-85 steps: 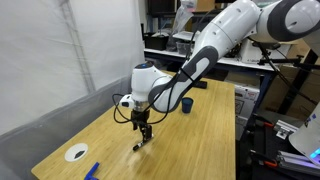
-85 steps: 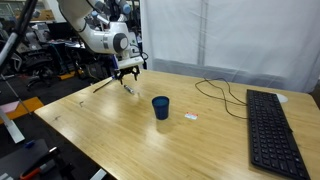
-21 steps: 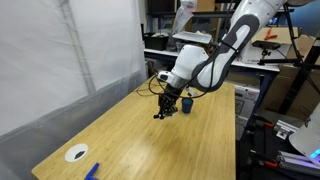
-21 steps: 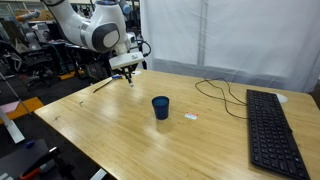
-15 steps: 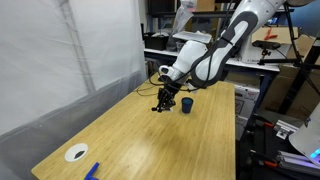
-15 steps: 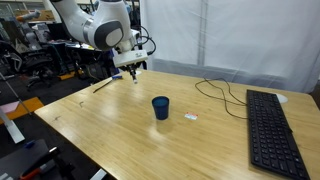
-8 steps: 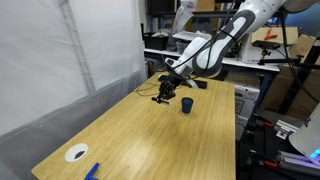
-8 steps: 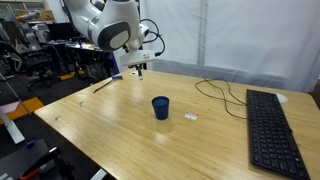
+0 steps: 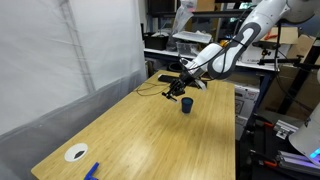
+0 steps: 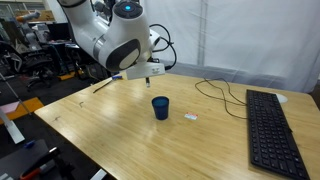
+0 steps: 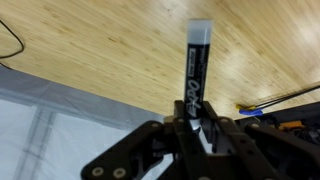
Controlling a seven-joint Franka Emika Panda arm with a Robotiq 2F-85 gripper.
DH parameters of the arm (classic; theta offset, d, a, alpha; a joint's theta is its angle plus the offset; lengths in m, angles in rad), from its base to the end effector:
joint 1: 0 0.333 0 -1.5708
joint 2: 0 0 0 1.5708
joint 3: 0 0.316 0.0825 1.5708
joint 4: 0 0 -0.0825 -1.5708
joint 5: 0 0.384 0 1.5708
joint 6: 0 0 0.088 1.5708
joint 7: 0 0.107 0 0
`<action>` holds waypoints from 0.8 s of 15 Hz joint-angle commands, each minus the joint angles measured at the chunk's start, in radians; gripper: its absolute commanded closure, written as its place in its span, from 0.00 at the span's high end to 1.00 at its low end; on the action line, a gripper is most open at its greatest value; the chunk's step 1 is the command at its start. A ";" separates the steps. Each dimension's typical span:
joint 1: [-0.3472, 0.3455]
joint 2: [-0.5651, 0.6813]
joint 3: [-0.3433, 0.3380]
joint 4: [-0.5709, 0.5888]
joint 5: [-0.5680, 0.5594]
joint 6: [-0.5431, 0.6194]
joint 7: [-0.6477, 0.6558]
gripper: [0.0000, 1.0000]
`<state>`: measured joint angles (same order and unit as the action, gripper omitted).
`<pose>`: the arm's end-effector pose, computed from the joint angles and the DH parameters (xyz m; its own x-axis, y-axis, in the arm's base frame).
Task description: Put the marker in the cup
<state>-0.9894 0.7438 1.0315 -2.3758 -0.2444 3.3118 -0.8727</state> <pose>0.5431 0.0476 0.2333 0.4300 0.5496 0.7163 0.7361 -0.6728 0.0743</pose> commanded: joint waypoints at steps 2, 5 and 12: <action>-0.110 0.044 0.012 -0.055 -0.167 0.079 0.115 0.05; -0.148 0.061 -0.009 -0.071 -0.253 0.122 0.187 0.05; -0.268 0.082 0.002 -0.100 -0.301 0.143 0.223 0.05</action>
<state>-1.1865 0.7962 0.9946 -2.4706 -0.5362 3.4548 -0.6418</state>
